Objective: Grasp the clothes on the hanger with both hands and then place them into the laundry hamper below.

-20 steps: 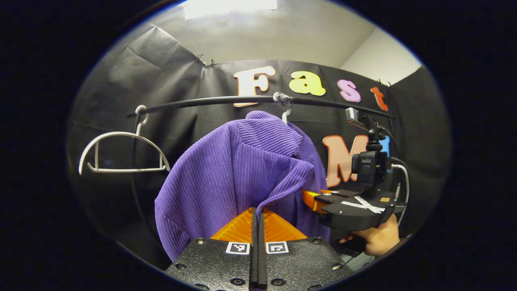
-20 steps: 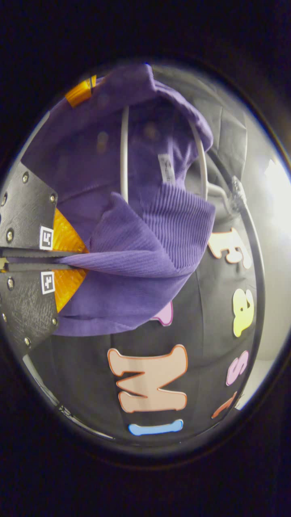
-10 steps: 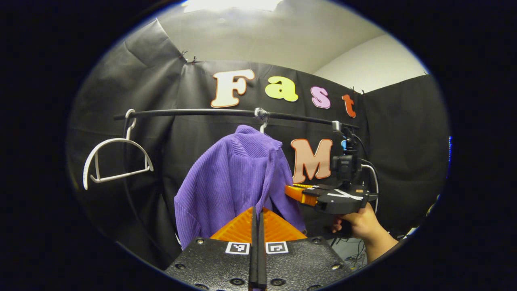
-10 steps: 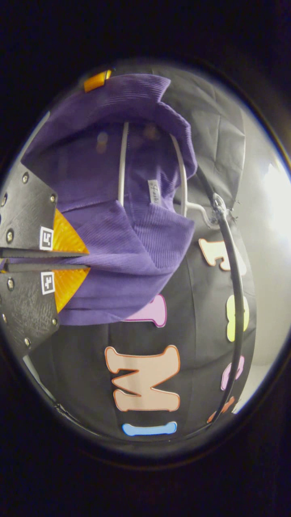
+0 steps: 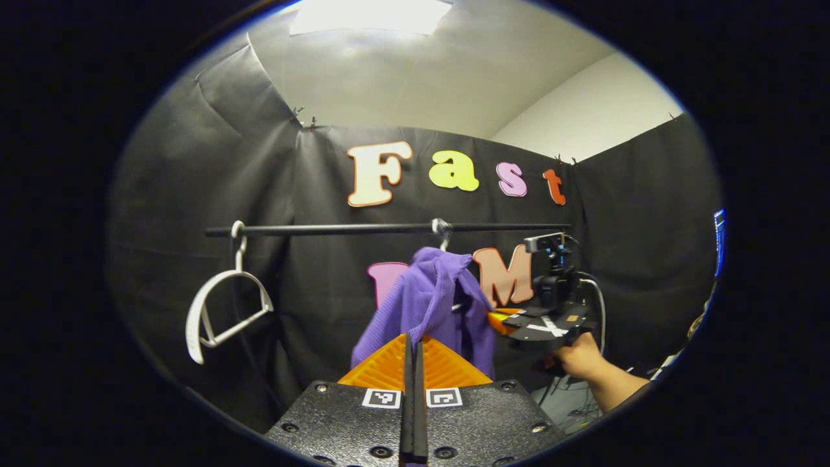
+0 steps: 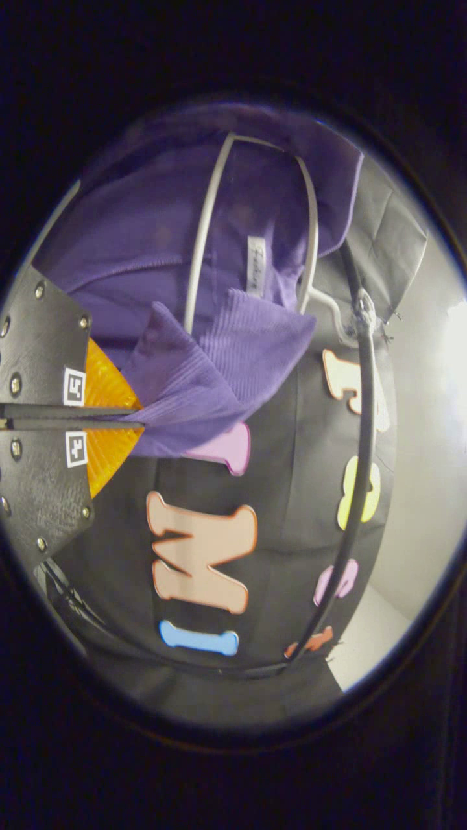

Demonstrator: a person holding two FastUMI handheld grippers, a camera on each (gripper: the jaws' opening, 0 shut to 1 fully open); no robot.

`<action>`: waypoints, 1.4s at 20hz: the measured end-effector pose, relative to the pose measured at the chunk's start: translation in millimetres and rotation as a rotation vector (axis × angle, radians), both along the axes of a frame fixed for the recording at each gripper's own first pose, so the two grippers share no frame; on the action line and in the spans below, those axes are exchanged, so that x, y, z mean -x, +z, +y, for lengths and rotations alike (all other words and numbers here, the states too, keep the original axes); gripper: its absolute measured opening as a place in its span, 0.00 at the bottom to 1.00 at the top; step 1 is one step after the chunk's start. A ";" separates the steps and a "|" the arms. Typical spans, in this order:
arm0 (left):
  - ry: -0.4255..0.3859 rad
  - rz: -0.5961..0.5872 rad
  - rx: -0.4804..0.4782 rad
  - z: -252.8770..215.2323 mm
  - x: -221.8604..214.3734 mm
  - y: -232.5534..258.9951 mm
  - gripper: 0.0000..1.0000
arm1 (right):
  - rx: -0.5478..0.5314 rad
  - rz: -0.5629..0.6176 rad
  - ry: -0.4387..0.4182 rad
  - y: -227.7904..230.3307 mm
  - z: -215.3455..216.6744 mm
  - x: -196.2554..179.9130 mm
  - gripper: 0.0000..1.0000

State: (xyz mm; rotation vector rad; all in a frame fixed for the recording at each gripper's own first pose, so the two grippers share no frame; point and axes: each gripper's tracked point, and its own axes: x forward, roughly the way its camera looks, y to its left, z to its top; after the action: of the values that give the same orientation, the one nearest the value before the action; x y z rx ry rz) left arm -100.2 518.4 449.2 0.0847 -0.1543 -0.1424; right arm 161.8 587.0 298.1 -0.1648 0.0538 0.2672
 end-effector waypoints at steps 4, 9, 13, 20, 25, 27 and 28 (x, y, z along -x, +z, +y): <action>0.041 -0.039 -0.030 25.2 -10.9 21.5 0.00 | 0.037 -0.052 -0.077 18.9 -14.6 -23.9 0.00; 0.106 -0.065 -0.066 57.7 -44.7 32.6 0.00 | 0.112 -0.121 -0.143 29.9 -23.5 -55.2 0.00; 0.222 -0.142 -0.122 87.7 -72.4 54.4 0.00 | 0.167 -0.232 -0.212 49.9 -33.0 -80.0 0.00; 0.329 -0.244 -0.175 103.1 -105.7 77.3 0.00 | 0.220 -0.327 -0.256 67.0 -39.1 -129.0 0.00; 0.257 -0.148 -0.085 94.8 -138.8 21.7 0.00 | 0.196 -0.214 -0.213 16.6 -32.1 -156.3 0.00; 0.235 -0.103 -0.036 95.9 -149.4 -4.4 0.00 | 0.184 -0.167 -0.199 -10.6 -30.9 -161.2 0.00; 0.229 -0.078 -0.017 96.7 -154.6 -16.7 0.00 | 0.176 -0.161 -0.200 -18.7 -31.2 -160.8 0.00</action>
State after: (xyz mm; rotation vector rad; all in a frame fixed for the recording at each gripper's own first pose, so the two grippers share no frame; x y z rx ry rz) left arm 54.4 615.2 432.4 0.1246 -0.2199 0.0885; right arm 322.6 555.8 279.4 -0.3529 -0.0658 0.0482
